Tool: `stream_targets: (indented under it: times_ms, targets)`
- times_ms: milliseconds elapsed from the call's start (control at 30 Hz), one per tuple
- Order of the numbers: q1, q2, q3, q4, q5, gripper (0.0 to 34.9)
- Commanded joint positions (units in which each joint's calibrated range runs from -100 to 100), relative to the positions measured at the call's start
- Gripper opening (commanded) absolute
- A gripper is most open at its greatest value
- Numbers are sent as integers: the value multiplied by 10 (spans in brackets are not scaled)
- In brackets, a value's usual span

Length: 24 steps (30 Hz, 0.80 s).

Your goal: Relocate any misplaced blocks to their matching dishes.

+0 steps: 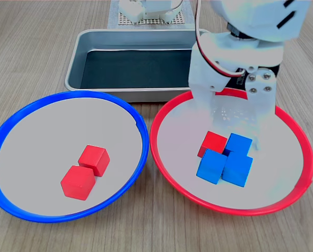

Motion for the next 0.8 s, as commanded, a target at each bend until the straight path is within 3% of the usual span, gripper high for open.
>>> stream_targets:
  times_ms: [0,167,267,333,500,767]
  targets:
    - [10,8,-42,-6,-2,216]
    - [16,29,-66,-13,0,212]
    - [19,37,-74,-21,2,193]
    - [19,38,-74,-22,6,160]
    - [8,36,-70,-16,19,9]
    - [-6,14,-62,-13,0,4]
